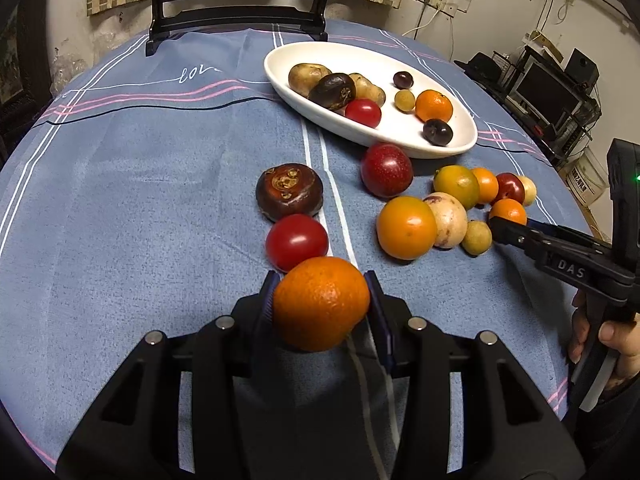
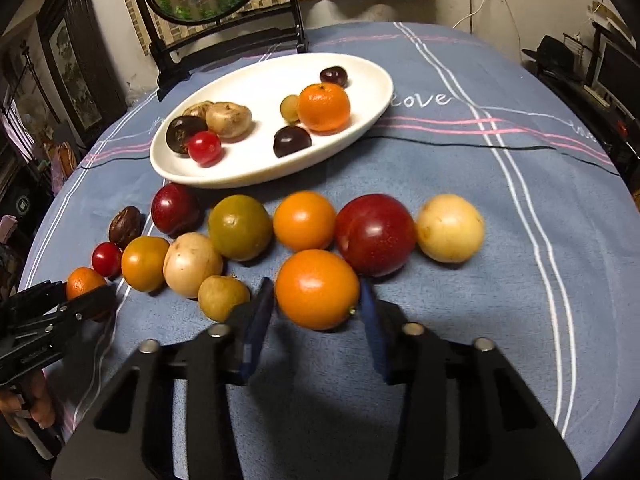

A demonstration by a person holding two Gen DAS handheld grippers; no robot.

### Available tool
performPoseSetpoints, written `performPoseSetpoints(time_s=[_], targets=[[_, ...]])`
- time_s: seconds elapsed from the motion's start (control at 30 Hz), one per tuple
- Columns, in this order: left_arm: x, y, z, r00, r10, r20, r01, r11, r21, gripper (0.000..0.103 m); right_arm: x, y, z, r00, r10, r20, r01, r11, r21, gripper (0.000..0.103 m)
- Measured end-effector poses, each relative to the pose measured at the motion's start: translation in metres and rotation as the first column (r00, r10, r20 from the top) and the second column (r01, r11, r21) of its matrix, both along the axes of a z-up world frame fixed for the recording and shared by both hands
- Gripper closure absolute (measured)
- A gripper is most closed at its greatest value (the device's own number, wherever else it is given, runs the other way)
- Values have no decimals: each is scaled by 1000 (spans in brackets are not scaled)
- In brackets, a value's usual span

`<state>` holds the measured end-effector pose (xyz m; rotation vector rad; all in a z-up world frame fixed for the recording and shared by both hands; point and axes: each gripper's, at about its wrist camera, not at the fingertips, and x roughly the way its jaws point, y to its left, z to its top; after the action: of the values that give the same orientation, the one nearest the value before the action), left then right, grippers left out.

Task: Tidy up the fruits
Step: 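Grasp an orange with the left tool while the right tool grasps another orange, then carry both held oranges over the white plate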

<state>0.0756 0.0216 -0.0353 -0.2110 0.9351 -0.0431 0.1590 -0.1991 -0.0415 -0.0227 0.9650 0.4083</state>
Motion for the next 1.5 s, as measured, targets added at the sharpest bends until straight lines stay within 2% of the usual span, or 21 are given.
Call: performPoseSetpoints(time_s=[0.47, 0.9, 1.07, 1.3, 1.5], targets=[[-7, -3, 4, 1000, 6, -2, -6, 1000, 27, 60, -26, -31, 13, 999, -7, 33, 5, 998, 55, 63], [-16, -12, 39, 996, -27, 83, 22, 998, 63, 60, -39, -38, 36, 995, 14, 103, -23, 996, 86, 63], [3, -15, 55, 993, -52, 107, 44, 996, 74, 60, -31, -26, 56, 986, 46, 159, -59, 995, 77, 63], [56, -19, 77, 988, -63, 139, 52, 995, 87, 60, 5, 0, 81, 968, 86, 236, -99, 994, 45, 63], [101, -23, 81, 987, -72, 145, 58, 994, 96, 60, 44, 34, 73, 968, 142, 209, -149, 989, 21, 63]])
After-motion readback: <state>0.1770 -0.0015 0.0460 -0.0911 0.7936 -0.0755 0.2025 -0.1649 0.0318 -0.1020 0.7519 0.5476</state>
